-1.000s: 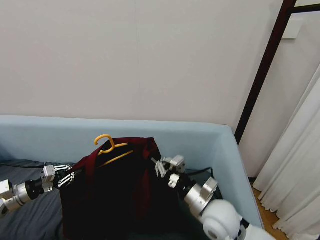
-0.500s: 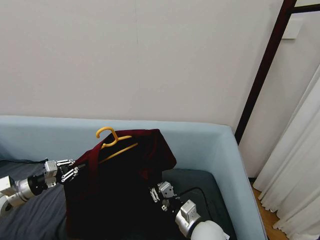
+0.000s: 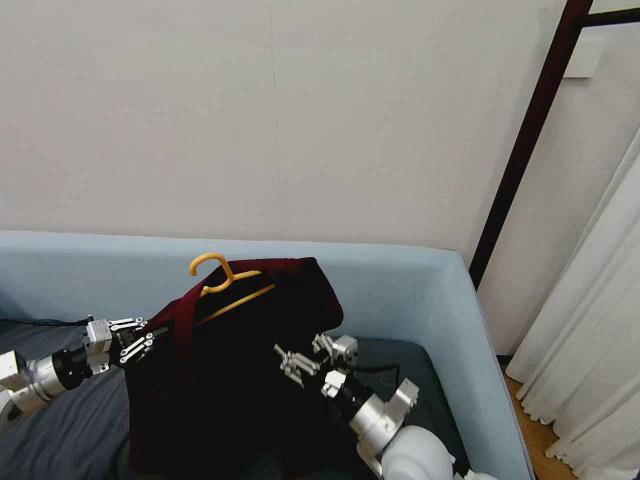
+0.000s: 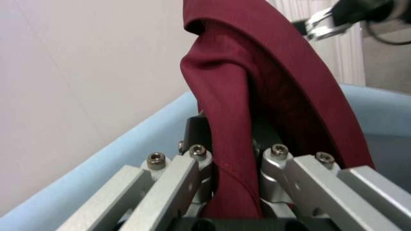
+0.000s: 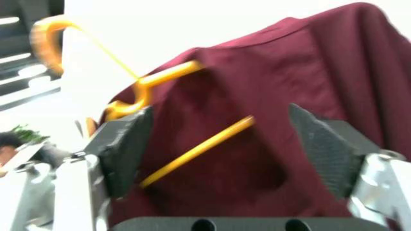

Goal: Pick up the clothes from the sofa and hang them on the clothes hanger.

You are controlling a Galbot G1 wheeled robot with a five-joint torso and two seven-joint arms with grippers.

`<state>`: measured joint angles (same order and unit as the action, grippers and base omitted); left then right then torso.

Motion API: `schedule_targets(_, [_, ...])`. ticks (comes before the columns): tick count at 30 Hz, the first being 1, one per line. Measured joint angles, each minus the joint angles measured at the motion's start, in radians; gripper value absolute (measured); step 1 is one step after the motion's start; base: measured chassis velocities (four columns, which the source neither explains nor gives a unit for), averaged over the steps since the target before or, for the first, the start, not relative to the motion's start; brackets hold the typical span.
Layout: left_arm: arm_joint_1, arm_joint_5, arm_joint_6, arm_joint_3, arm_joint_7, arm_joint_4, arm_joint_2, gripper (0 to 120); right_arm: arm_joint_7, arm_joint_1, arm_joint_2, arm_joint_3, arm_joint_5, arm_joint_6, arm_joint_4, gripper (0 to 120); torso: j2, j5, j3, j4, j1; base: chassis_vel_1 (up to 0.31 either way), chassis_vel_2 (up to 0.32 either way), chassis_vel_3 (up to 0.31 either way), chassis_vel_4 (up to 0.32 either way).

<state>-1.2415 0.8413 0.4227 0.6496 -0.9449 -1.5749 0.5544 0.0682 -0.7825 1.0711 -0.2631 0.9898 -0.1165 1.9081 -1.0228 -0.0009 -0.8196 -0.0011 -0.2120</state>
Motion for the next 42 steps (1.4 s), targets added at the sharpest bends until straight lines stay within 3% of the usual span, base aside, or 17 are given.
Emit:
schedule_targets(4, [-0.002,-0.002,-0.002,-0.004,-0.004,-0.005,0.006,7,-0.023,0.031,0.021,0.02,0.022,0.008,-0.09,98,0.0,0.0,0.0,0.0,0.0,0.0,0.0,0.0,0.0])
schedule_targets(18, [-0.013,-0.012,-0.004,-0.006,-0.008,-0.029,0.02,7,-0.131,0.058,0.026,0.038,0.053,-0.044,-0.16,100,0.0,0.0001,0.0,-0.0001,0.0,0.0,0.0,0.0,0.0])
schedule_targets(23, [-0.016,-0.024,-0.004,-0.006,-0.009,-0.023,0.02,7,-0.238,0.067,0.025,0.041,0.095,-0.082,-0.143,81,0.0,0.0001,0.0,-0.0001,0.0,0.0,0.0,0.0,0.0])
schedule_targets(31, [-0.015,-0.032,-0.003,-0.012,-0.009,-0.015,0.026,7,-0.268,0.066,0.021,0.041,0.093,-0.082,-0.138,55,0.0,0.0001,0.0,-0.0002,0.0,0.0,0.0,0.0,0.0])
schedule_targets(37, [-0.008,-0.034,-0.002,-0.018,-0.011,-0.003,0.026,7,-0.269,0.061,0.017,0.044,0.06,-0.082,-0.14,29,0.0,0.0001,0.0,-0.0001,0.0,0.0,0.0,0.0,0.0])
schedule_targets(42, [-0.003,-0.034,-0.002,-0.021,-0.011,0.001,0.025,7,-0.268,0.053,0.013,0.047,0.019,-0.085,-0.149,16,0.0,0.0001,0.0,-0.0001,0.0,0.0,0.0,0.0,0.0])
